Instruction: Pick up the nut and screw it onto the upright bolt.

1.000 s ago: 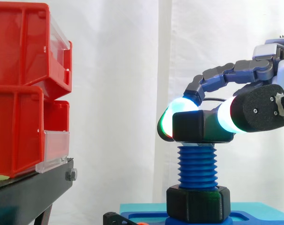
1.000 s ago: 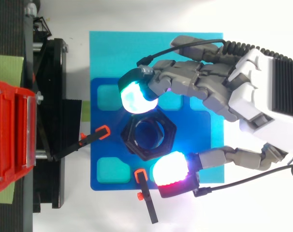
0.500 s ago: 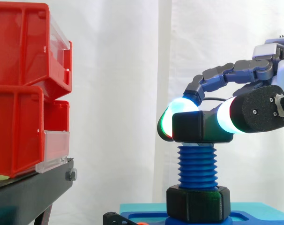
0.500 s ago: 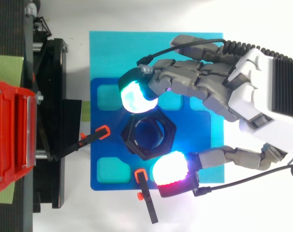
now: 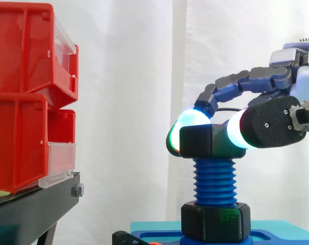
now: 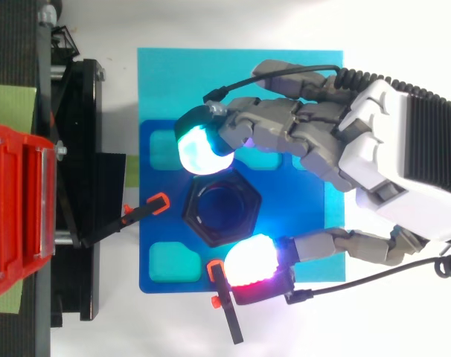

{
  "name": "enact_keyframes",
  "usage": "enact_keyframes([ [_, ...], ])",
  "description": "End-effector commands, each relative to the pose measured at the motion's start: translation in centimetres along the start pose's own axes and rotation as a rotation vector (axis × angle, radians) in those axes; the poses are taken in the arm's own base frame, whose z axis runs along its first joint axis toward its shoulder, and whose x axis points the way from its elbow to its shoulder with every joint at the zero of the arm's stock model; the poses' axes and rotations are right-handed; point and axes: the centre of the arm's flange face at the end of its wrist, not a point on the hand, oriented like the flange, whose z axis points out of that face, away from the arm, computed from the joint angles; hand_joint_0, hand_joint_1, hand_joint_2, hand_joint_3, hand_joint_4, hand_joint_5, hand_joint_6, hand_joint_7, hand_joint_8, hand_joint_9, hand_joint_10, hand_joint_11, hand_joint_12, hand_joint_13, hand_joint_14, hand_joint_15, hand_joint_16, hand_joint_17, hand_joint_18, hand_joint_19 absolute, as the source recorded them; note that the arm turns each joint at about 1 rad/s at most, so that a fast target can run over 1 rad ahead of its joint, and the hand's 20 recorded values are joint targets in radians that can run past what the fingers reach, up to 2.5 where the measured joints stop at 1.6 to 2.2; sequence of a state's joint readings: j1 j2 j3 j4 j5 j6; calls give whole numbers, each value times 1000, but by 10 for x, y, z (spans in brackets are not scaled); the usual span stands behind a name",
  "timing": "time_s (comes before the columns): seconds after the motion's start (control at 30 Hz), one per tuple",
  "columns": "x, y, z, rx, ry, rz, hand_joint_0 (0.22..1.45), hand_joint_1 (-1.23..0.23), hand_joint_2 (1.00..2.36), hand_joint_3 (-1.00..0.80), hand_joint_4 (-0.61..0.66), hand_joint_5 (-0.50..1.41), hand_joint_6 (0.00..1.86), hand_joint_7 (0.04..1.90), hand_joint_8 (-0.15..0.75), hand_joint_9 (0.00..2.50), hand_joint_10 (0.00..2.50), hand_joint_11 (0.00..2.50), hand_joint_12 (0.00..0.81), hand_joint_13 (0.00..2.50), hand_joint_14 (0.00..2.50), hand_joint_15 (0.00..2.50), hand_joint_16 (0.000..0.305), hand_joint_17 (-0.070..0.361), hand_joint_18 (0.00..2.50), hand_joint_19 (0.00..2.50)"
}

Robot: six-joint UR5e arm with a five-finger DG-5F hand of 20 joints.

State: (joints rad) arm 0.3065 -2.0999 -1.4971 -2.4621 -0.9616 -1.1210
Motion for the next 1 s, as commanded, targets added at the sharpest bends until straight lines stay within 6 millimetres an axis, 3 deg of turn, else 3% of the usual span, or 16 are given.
enact_keyframes([
  [0.0, 0, -2, 1, 8, 11, -3, 577, -708, 1000, -500, 355, -157, 504, 980, 363, 757, 0, 15, 389, 753, 0, 0, 37, 84, 460, 39],
  [0.97, 3, 1, -2, -11, 38, -9, 578, -708, 1000, -500, 363, -156, 503, 982, 365, 775, 0, 20, 392, 764, 0, 0, 43, 98, 524, 81],
])
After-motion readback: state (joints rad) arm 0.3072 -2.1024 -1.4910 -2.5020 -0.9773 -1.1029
